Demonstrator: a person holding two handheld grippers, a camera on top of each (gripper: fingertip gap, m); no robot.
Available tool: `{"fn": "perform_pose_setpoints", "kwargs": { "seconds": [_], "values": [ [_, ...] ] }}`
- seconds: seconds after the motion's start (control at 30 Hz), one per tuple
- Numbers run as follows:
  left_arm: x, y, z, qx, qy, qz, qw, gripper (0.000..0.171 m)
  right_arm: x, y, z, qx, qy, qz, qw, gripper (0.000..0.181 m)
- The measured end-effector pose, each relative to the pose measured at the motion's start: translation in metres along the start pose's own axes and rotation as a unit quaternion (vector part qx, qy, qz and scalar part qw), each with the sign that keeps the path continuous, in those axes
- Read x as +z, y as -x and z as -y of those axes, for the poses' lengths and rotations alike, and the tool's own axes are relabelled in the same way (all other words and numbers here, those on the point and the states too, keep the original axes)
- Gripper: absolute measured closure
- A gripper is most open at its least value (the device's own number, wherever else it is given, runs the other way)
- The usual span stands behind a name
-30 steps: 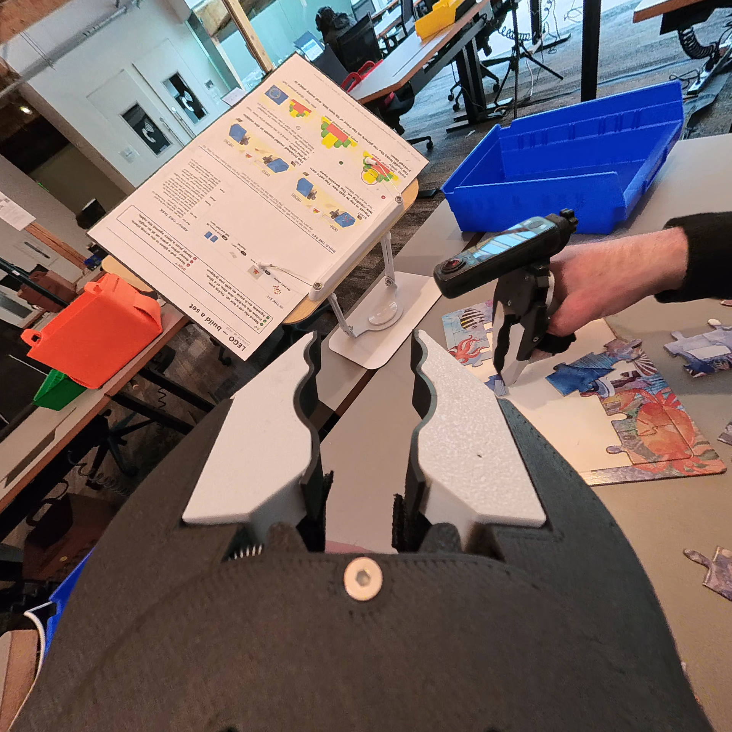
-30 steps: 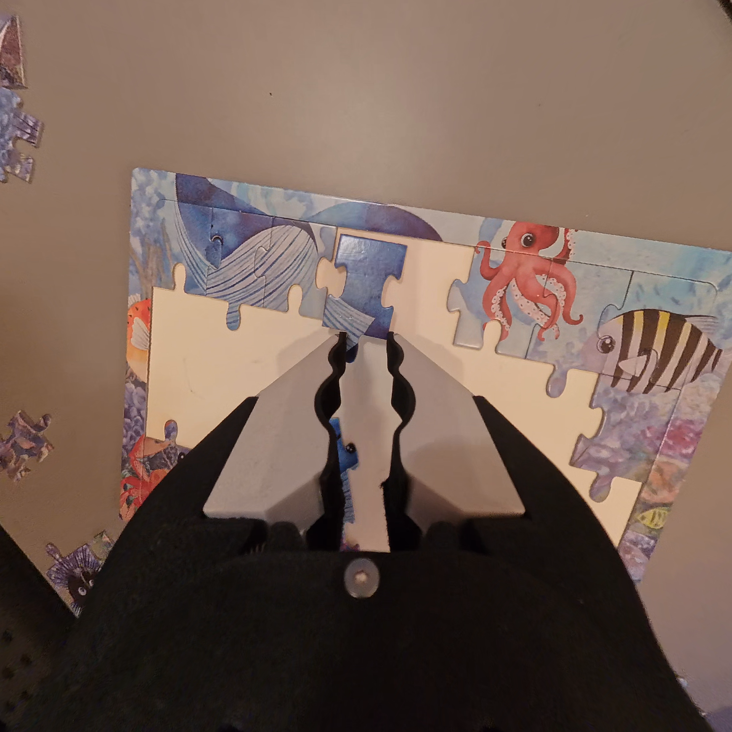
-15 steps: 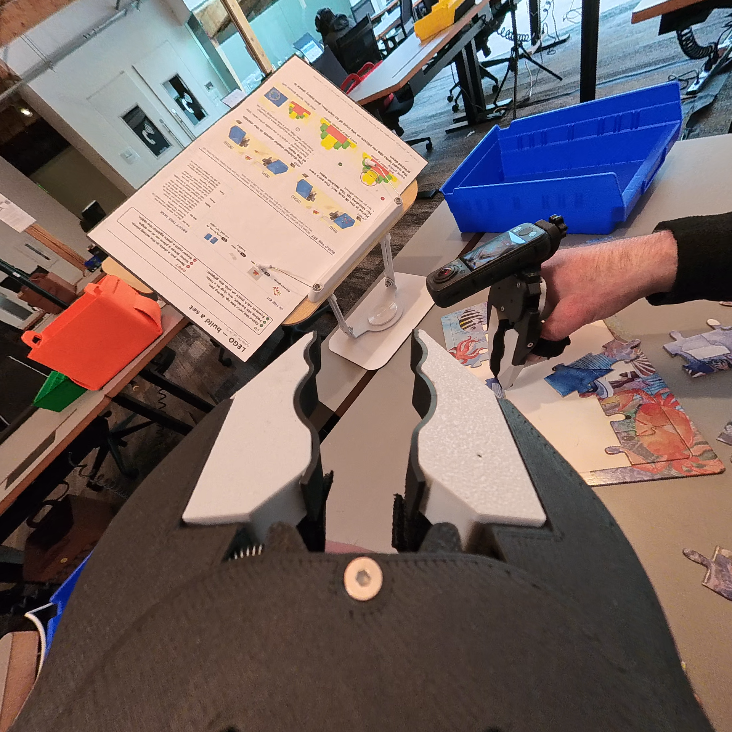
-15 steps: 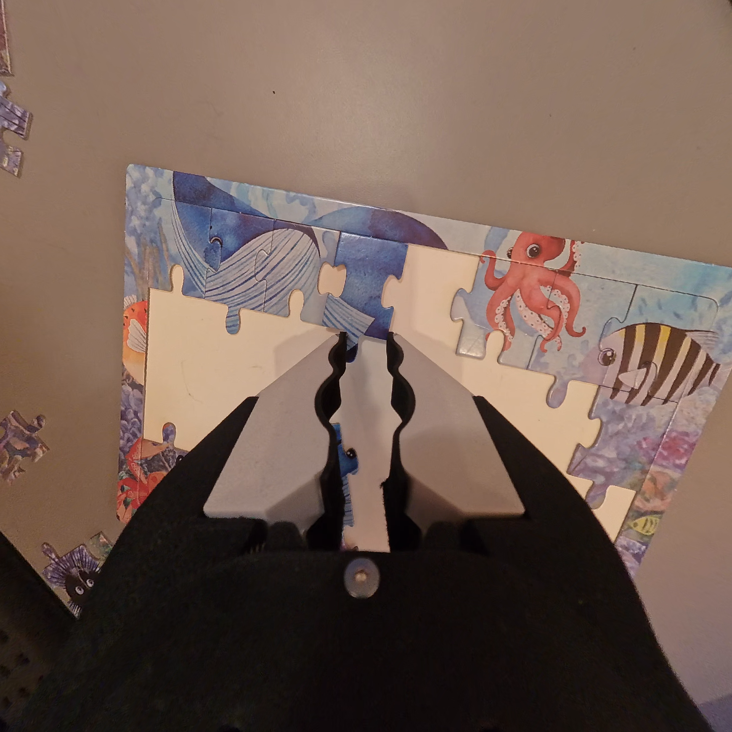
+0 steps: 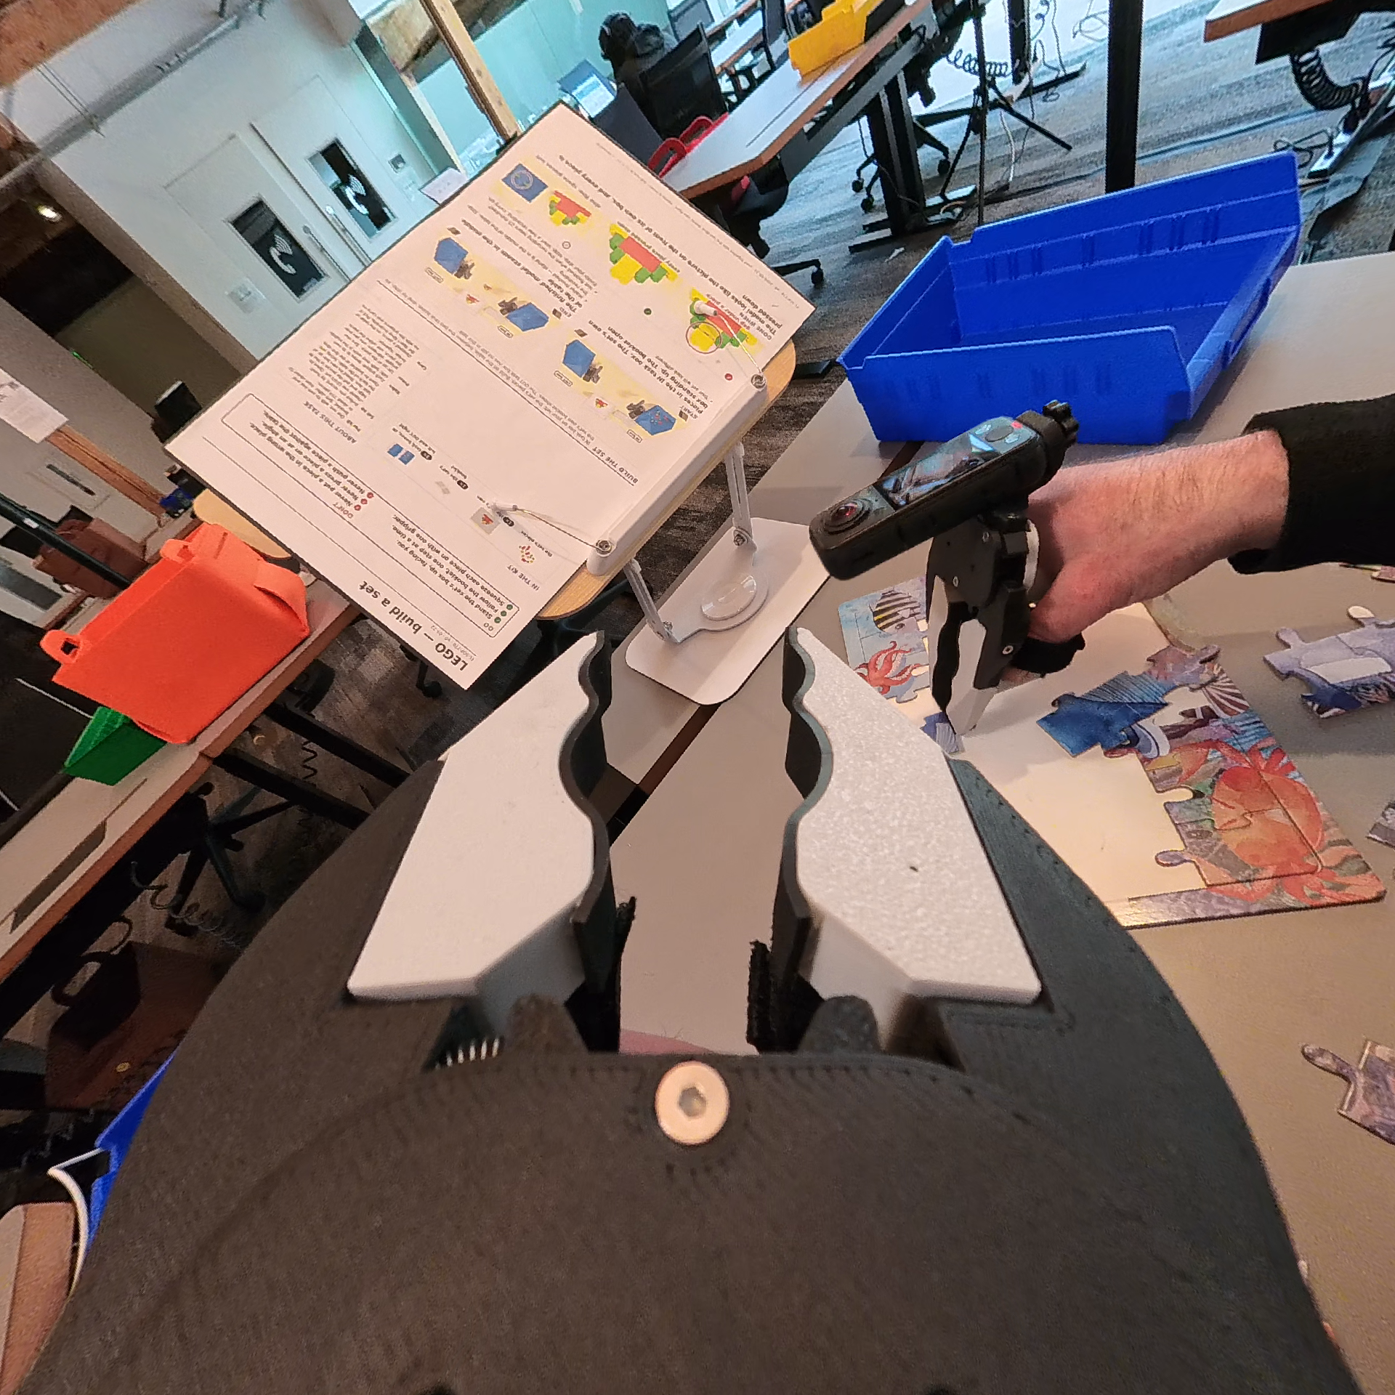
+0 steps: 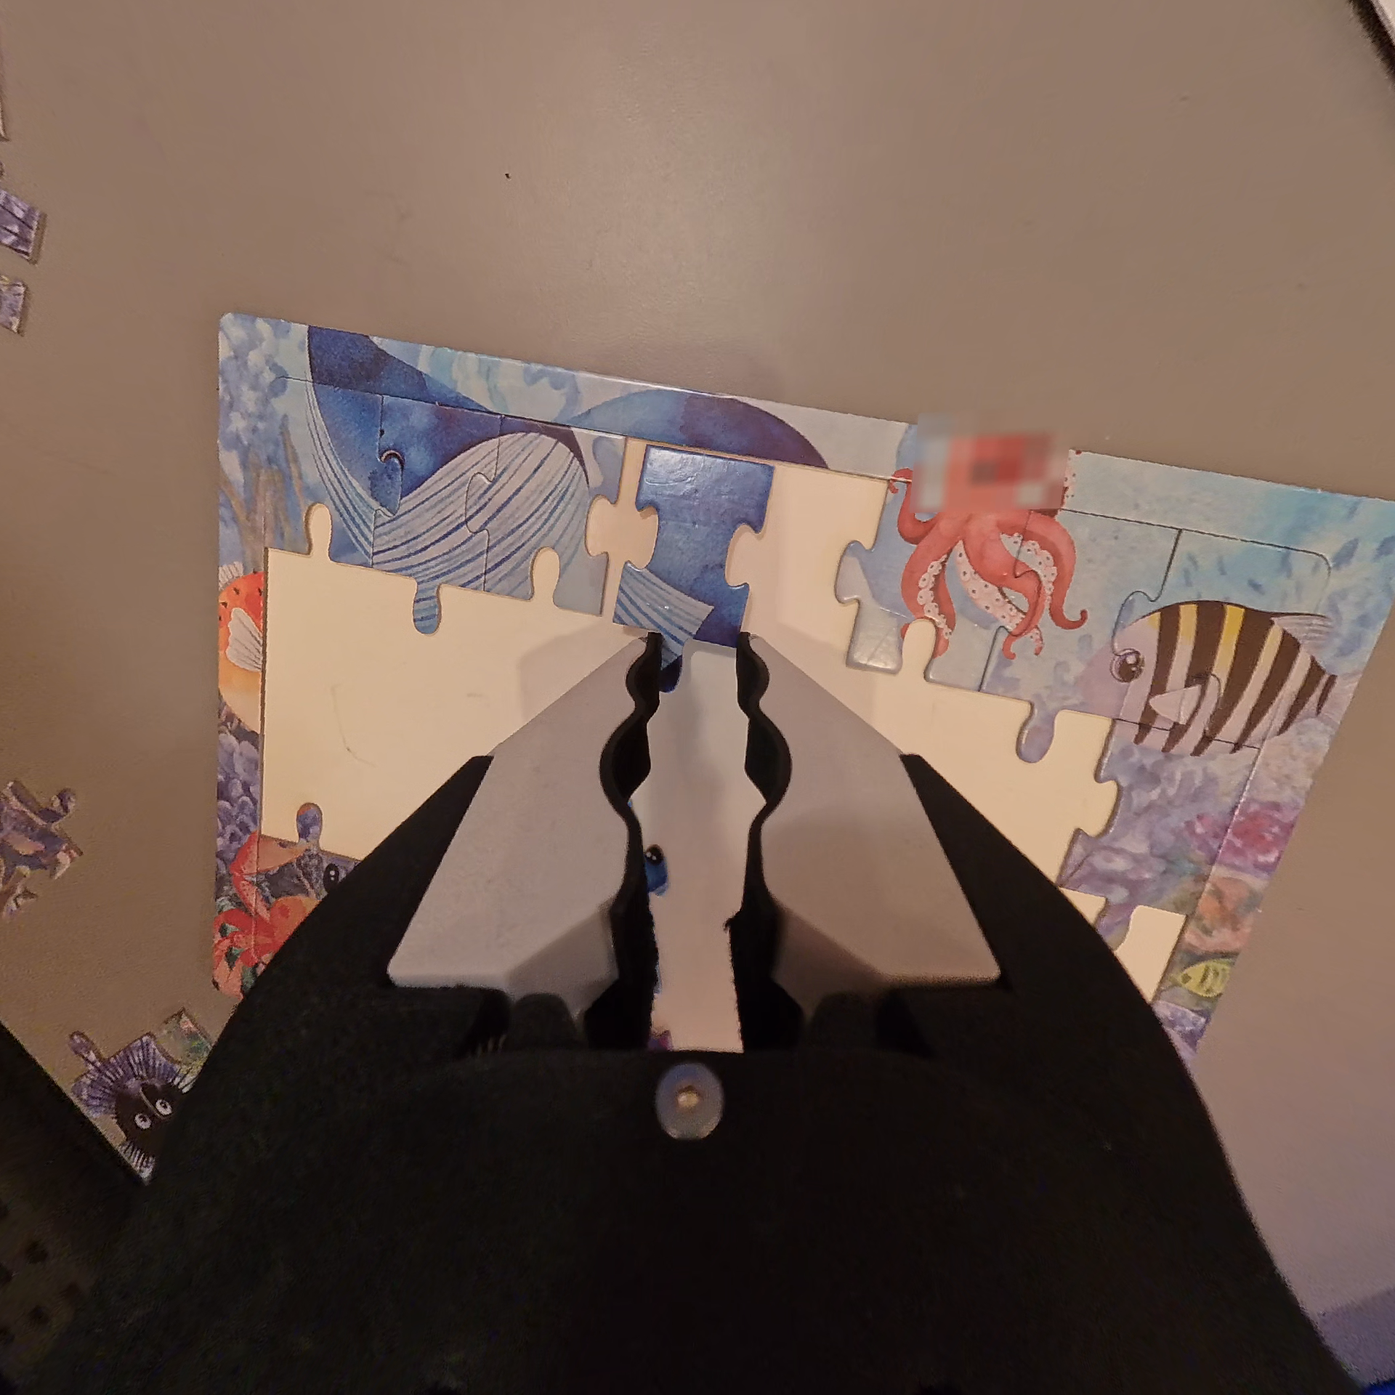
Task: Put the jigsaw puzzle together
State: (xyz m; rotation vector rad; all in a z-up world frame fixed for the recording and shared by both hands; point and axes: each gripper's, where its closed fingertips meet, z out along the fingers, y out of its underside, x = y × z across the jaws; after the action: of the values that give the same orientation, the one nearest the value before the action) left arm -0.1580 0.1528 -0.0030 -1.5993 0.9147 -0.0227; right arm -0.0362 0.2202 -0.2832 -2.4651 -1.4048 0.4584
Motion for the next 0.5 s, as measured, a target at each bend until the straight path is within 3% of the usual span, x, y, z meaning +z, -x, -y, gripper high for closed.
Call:
{"fn": "perform_pose_setpoints", "kwargs": {
  "seconds": [0.5],
  "values": [
    [0.0012,-0.0006,-0.0003,0.001,0.001,-0.001,1.000,0.128,0.0025,-0.0085,-0.0001,0.007,0.002,-0.001,1.000,0.163]
  ]
}}
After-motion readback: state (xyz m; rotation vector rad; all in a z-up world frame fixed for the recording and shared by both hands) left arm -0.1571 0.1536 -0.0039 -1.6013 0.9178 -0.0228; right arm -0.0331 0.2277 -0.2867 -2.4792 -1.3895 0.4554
